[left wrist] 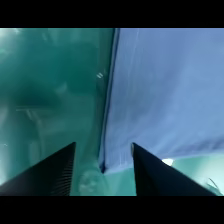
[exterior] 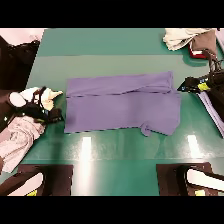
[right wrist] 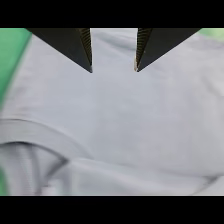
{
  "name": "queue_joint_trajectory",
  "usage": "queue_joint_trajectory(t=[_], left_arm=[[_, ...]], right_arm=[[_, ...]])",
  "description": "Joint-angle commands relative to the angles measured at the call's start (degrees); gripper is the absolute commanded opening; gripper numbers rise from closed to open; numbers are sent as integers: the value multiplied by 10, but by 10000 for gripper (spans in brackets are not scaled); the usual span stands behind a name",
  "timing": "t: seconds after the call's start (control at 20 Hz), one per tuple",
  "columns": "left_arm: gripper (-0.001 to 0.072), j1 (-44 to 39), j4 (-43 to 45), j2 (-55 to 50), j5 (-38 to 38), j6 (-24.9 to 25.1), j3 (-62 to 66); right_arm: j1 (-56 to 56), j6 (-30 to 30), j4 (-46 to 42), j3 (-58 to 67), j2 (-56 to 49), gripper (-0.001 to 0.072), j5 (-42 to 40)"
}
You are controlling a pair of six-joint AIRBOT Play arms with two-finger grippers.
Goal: Fold the shirts.
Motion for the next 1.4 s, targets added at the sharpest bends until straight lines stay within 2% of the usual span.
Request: queue_joint_trajectory(t=[0.0,0.1,0.35,0.4,0.45,0.5,0.65,0.85,1.1,1.35], left_arm=[[432,33,-69,13,0,40,-79],[431,33,-92,13,5,68,-95],[429,33,-101,13,21,68,-99],[389,33,-103,13,22,68,-99],[143,33,-106,13,25,68,-99],[25,33,-119,13,28,82,-99],[25,33,-126,14,24,93,-82],[25,33,-124,38,17,98,-49],[25,33,-124,45,9,113,-46],[25,33,-124,45,8,113,-45]], right_arm=[[1,-10,31,-11,10,307,10],[5,-10,30,-11,10,307,10],[5,-10,30,-11,10,307,21],[5,-10,30,-11,10,307,29],[5,-10,30,-12,10,307,36],[4,-10,29,-12,10,307,47],[-14,-10,29,-40,26,307,87],[-70,-9,26,-194,113,307,87],[-115,-3,25,-376,205,307,62],[-119,-4,25,-453,224,308,10]])
